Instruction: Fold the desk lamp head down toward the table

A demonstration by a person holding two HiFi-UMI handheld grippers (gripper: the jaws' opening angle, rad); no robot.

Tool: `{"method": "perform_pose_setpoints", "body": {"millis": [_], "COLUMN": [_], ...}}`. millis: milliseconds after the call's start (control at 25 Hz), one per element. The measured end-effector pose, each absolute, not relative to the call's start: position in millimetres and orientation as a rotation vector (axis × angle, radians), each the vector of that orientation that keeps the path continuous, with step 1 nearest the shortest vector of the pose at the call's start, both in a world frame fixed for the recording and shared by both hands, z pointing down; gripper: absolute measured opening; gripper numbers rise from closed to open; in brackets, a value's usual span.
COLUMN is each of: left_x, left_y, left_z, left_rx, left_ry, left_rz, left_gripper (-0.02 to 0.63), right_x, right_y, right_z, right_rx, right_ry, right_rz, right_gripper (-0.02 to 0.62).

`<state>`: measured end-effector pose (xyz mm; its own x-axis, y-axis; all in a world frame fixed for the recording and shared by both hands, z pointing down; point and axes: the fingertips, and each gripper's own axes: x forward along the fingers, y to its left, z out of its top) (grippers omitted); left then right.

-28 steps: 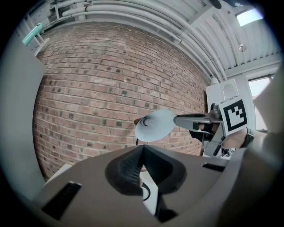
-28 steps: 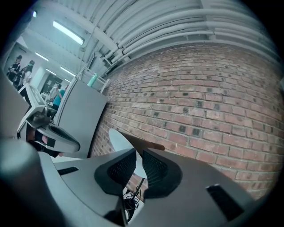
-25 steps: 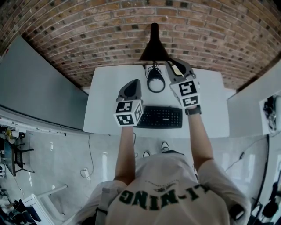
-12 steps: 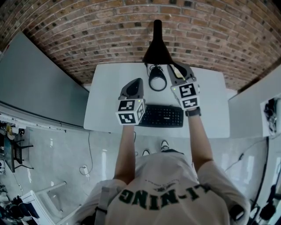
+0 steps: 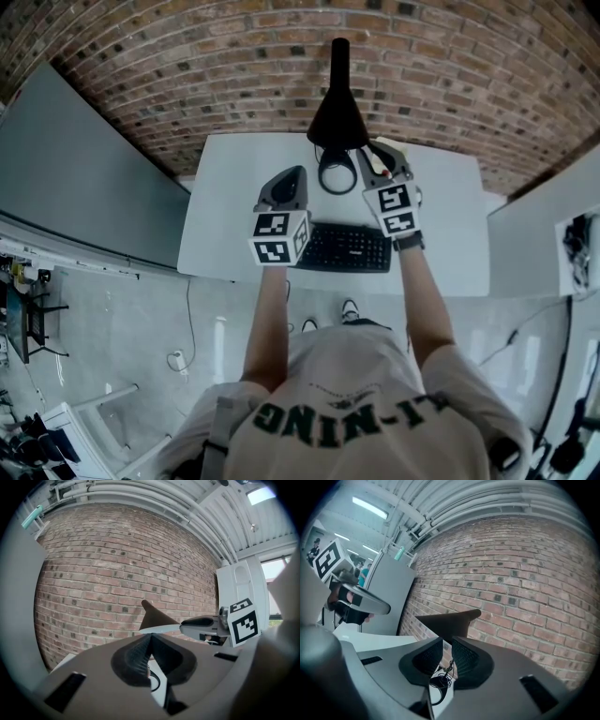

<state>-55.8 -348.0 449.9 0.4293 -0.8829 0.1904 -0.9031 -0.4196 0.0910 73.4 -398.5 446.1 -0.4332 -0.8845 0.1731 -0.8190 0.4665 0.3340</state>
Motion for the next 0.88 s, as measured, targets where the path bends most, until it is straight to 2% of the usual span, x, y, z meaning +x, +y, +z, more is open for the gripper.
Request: {"method": "perform_pose_setpoints", "body": {"millis": [880], "left_x": [-57], "left_y": [-350], "left_z": [467], "left_rx": [2.474], "left_ry": [-1.58], "left_rz": [0.22], "left_gripper": [-0.003], "right_x": [74], "right_y": [-418], "right_z": [507], "right_rx": [1.392], "right_ry": [-2.317], "right_rz": [-0.222], "right_gripper": [0.057]}}
